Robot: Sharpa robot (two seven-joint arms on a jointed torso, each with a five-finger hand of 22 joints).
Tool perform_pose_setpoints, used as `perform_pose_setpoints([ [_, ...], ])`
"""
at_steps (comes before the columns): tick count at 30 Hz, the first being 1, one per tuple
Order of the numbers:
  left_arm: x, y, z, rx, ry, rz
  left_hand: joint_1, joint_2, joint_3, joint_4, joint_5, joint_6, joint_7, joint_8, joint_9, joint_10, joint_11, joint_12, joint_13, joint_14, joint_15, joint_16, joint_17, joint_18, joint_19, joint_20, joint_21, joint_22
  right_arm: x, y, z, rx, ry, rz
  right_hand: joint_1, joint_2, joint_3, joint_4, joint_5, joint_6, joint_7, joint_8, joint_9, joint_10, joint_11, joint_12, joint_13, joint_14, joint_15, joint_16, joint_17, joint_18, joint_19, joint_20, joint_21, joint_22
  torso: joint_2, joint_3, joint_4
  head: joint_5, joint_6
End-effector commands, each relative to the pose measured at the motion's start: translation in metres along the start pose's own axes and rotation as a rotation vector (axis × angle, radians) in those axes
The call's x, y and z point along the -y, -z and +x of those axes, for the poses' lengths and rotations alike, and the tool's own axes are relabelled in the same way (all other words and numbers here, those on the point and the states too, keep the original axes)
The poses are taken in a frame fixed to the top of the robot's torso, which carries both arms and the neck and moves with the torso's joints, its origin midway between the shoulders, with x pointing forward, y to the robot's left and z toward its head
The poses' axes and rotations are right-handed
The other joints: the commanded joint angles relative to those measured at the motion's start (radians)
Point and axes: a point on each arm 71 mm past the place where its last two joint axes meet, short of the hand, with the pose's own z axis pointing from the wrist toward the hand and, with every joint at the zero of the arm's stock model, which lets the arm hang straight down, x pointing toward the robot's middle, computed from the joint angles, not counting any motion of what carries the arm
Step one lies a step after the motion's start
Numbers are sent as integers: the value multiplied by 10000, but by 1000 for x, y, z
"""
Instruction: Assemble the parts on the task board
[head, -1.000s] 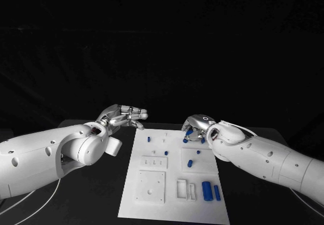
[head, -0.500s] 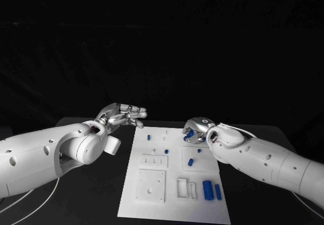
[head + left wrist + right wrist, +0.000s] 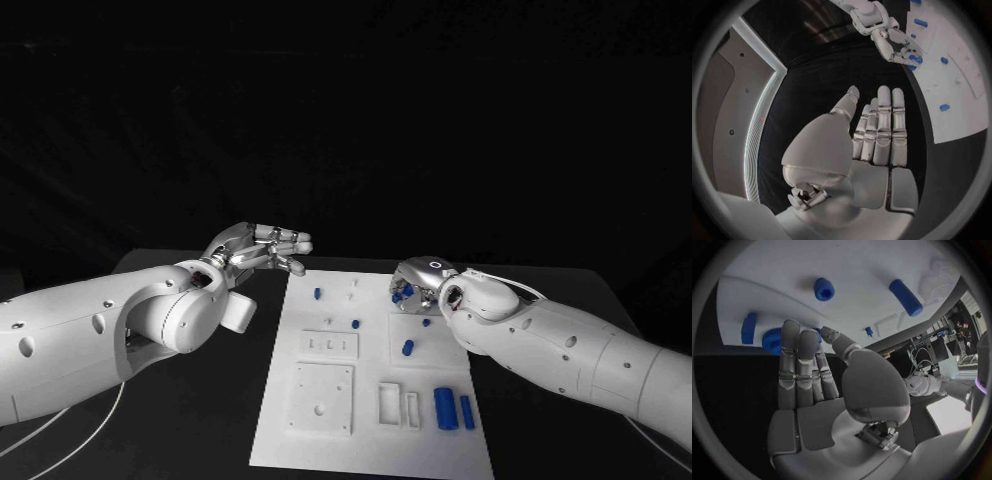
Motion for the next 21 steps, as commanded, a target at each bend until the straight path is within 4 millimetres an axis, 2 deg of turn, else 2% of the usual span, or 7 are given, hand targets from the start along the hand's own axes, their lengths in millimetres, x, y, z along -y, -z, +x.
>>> perform_pose_setpoints([
  [1, 2, 0, 1, -149, -7, 99, -69, -24, -58, -12, 27, -77, -14, -37, -4, -60, 21, -27, 15, 31, -6, -61, -8, 88, 14, -5, -31, -8, -1, 0, 2, -123, 217, -16, -2, -14, 182, 0, -140, 116, -5, -8, 6, 150, -10, -1, 6, -79, -26, 75, -19, 12, 49, -19, 10, 142, 35, -9, -13, 10, 6],
  [7, 2, 0, 0, -133, -13, 100, -69, -24, -58, -12, 27, -77, -14, -37, -4, -60, 21, -27, 15, 31, -6, -61, -8, 88, 14, -5, -31, -8, -2, 0, 1, 31, 273, -28, 85, 67, 568, -2, -502, 390, -44, -2, 20, 559, -113, 3, 16, -83, -87, 117, -3, 11, 3, -75, 121, 464, 81, -10, -26, 17, 27],
  [10, 2, -1, 0, -131, -14, 102, -69, -24, -58, -12, 27, -77, -14, -37, -4, -60, 21, -27, 15, 31, -6, -61, -8, 88, 14, -5, -31, -8, -3, 0, 0, 202, 296, -71, 212, 143, 883, -8, -917, 614, -96, 2, 41, 872, -196, 5, 25, -86, -139, 147, 15, 7, -53, -120, 234, 680, 94, -17, -16, 2, 36],
  [12, 2, -1, -1, -128, -15, 102, -69, -24, -58, -12, 27, -77, -14, -37, -4, -60, 21, -27, 15, 31, -6, -61, -8, 88, 14, -5, -31, -8, -4, 0, -2, 368, 294, -123, 216, 170, 1063, 16, -1048, 733, -128, 7, 51, 1007, -237, 7, 29, -81, -169, 184, 38, -14, -111, -149, 316, 872, 100, -19, -14, 0, 42],
  [15, 2, -1, -1, -122, -16, 101, -72, -9, -67, -5, 25, -76, -15, -36, -4, -71, 23, -27, 15, 63, -7, -92, -27, 89, 49, -7, -55, -51, -5, 0, -3, 576, 281, -205, 275, 221, 1135, 8, -1200, 1061, -223, 46, 107, 1417, -362, 20, 52, -108, -281, 198, 53, -44, -148, -235, 389, 1025, 115, -19, -7, -2, 50],
  [21, 1, -1, -2, -102, -22, 98, -72, -9, -67, -5, 25, -76, -15, -36, -4, -71, 23, -27, 15, 63, -7, -92, -27, 89, 49, -7, -55, -51, -8, 0, -5, 815, 203, -257, 199, 278, 1004, 47, -1262, 1316, -290, 1, 120, 1659, -454, 16, 53, -84, -338, 161, 25, -158, -236, -323, 428, 1506, 133, -25, -7, 13, 91],
])
